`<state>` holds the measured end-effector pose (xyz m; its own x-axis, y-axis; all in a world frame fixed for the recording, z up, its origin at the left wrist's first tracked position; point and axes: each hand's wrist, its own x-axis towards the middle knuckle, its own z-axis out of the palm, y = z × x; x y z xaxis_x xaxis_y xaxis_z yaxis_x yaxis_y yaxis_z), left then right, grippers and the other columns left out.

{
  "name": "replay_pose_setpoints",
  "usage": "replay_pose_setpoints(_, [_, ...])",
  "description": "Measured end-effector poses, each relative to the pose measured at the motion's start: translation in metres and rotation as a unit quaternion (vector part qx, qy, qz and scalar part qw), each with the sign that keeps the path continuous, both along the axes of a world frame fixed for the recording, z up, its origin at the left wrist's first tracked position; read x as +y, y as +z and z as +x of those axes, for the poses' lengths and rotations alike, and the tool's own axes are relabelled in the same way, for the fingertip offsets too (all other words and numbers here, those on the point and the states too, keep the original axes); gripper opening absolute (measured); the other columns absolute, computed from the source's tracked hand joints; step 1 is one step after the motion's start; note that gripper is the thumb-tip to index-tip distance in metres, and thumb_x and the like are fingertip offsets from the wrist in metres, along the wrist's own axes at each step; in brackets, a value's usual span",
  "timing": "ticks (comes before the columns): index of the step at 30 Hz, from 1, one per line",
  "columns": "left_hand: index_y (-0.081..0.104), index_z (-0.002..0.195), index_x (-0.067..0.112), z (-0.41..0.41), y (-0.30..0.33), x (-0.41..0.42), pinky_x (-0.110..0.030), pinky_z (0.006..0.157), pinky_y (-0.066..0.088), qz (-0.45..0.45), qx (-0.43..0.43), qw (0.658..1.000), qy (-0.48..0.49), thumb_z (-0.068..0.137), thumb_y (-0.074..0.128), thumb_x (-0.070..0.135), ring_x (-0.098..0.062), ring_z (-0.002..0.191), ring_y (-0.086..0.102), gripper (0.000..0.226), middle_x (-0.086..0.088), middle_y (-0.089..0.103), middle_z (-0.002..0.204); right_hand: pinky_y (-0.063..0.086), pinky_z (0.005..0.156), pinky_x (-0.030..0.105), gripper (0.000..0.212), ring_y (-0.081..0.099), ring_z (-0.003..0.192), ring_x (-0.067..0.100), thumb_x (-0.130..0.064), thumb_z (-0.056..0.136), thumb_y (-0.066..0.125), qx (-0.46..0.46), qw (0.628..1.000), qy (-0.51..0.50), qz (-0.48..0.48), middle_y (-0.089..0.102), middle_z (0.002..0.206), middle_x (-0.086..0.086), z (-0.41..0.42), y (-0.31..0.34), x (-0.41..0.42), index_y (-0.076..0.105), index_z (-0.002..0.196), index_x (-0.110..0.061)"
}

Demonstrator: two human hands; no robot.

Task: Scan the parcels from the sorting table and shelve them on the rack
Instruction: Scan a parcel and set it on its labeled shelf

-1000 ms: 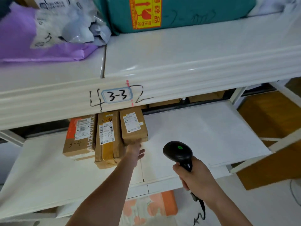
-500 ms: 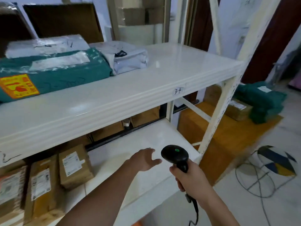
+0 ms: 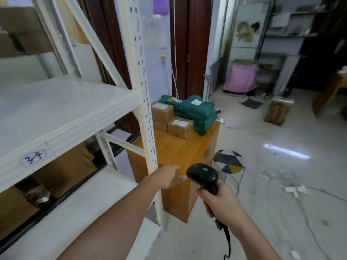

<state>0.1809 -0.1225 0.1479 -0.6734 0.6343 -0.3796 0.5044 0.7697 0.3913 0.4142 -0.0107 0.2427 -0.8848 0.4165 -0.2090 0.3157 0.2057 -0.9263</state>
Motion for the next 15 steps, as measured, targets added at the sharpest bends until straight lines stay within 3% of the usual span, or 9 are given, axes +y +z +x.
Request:
replay_pose_setpoints(3, [0.040,0.160,0.023,-0.012,0.009,0.036,-0.044,0.112,0.046,0.000,0.021,0.999,-0.029,0.097,0.050,0.074,-0.029,0.141,0.052,0.081,-0.005,0.048,0.161,0.043,0.049,0.031,0.008,0.052,0.046,0.016,-0.018,0.089,0.062,0.000,1.000,-0.023,-0.003,0.055,0.054,0.002,-0.009,0.002,0.027,0.057,0.086,-0.013])
replay_pose_setpoints(11, [0.035,0.164,0.019,-0.091,-0.001,0.129,-0.045,0.118,0.041,0.002,0.024,0.999,-0.038,0.102,0.054,0.064,-0.028,0.147,0.046,0.078,-0.007,0.041,0.166,0.044,0.049,0.031,0.013,0.051,0.045,0.016,-0.018,0.089,0.062,-0.006,0.998,-0.055,0.014,0.054,0.054,0.002,-0.079,-0.002,0.105,0.056,0.089,-0.006])
replay_pose_setpoints(15, [0.037,0.163,0.021,-0.135,0.001,0.171,-0.048,0.123,0.036,0.002,0.044,0.998,-0.036,0.101,0.054,0.064,-0.027,0.151,0.041,0.077,-0.006,0.040,0.167,0.040,0.043,0.021,0.008,0.049,0.041,0.013,-0.016,0.090,0.062,0.008,0.998,-0.060,0.018,0.054,0.051,0.001,-0.119,0.002,0.141,0.057,0.085,-0.012])
